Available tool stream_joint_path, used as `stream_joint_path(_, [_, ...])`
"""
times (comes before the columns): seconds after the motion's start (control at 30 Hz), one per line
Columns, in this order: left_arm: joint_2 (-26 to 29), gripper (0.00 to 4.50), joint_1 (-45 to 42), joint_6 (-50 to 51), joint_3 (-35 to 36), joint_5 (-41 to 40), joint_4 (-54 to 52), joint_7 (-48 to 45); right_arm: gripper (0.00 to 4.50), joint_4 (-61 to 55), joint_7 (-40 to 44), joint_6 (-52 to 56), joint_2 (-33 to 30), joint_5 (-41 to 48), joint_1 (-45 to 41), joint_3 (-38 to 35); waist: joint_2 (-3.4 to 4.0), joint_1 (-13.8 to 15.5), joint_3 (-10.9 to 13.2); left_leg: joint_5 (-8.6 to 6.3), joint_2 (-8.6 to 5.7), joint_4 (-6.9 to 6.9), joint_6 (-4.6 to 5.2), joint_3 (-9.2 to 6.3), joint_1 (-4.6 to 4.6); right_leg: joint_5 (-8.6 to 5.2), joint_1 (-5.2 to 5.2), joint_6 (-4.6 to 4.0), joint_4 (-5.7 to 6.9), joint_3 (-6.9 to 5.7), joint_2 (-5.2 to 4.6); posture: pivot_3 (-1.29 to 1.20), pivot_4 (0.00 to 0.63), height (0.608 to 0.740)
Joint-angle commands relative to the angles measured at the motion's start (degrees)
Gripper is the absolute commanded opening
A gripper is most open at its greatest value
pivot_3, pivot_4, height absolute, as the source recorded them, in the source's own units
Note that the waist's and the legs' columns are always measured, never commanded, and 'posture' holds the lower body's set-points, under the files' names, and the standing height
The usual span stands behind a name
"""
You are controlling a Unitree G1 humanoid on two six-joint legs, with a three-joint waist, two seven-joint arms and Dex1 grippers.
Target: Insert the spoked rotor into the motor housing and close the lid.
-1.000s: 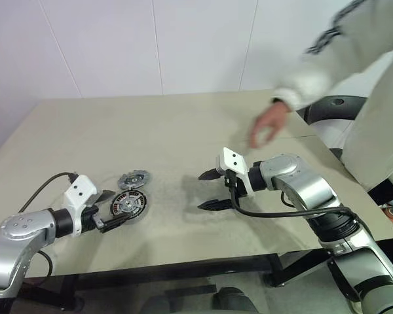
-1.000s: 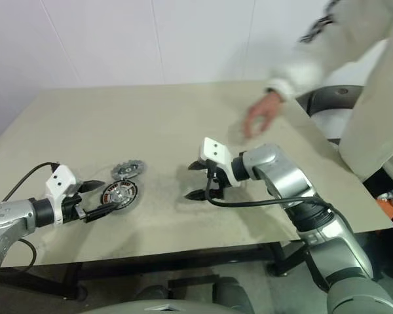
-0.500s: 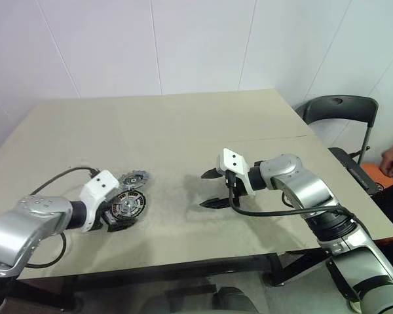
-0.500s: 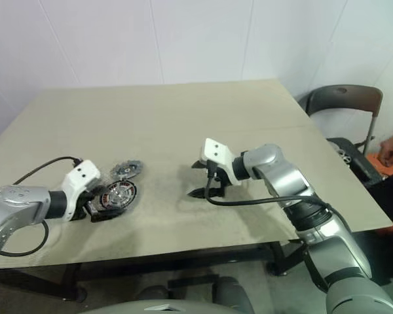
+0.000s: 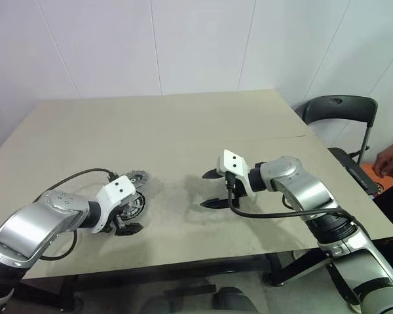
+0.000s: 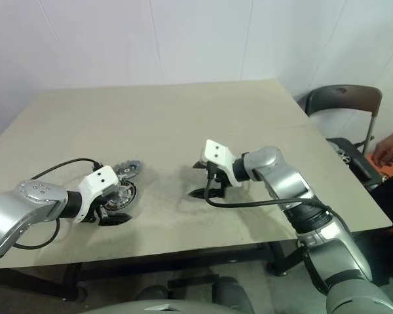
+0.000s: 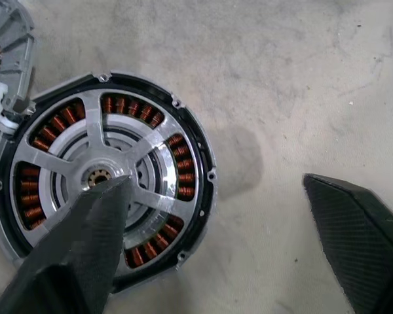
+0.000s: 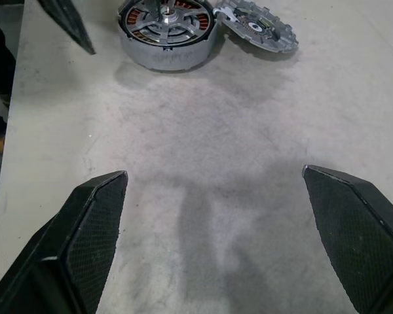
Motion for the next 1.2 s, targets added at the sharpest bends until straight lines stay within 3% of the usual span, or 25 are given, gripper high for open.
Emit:
stream_joint_path(0.03, [0.89,2.91,-2.20,0.82,-2.30,1.34,0.84,-0.35,4.50,-0.16,-0.35,-0.09,0.85,0.34,-2.00,-1.76,-0.01,0.00,0.00,0.00,0.00,0.00,0.00,0.00,-0.01,0.00,0.00,0.00,0.00,0.00,0.03,0.00,0.000,0.740])
stream_joint_path(0.3, [1.94,0.17,-3.33,-1.36,-4.58,3.56,2.23,-1.46,4.50,1.23,-0.68,-0.32,1.20,-0.05,-2.95,-1.75,-0.01,-0.04,0.00,0.00,0.06,0.01,0.00,0.03,0.02,0.00,0.00,0.00,0.01,0.08,0.08,0.00,0.000,0.740])
stream_joint_path(0.33, [2.08,0.01,-3.54,-1.71,-4.89,3.90,2.35,-1.74,4.50,1.32,-0.73,-0.31,1.25,-0.06,-3.04,-1.71,-0.01,-0.04,0.00,0.00,0.06,0.01,0.00,0.03,0.03,0.00,0.00,0.00,0.01,0.08,0.08,0.00,0.000,0.740])
stream_joint_path(0.73, [3.42,0.01,-8.38,-7.65,-9.90,7.70,1.63,-8.11,4.50,1.18,-0.43,-0.49,0.90,-0.54,-2.87,-1.50,-0.02,0.11,0.00,0.00,0.02,0.04,0.00,0.04,-0.03,0.00,0.00,0.00,-0.01,0.08,0.10,0.00,0.000,0.740])
stream_joint_path(1.2, [-4.75,0.01,-19.68,-0.15,-16.22,8.21,-0.19,-7.36,4.50,3.09,-0.15,-1.28,-3.50,-2.48,-1.05,-1.89,-0.05,-0.15,0.02,0.00,0.01,0.06,0.00,0.03,-0.06,0.00,-0.01,0.00,-0.05,0.18,0.20,0.00,0.000,0.740])
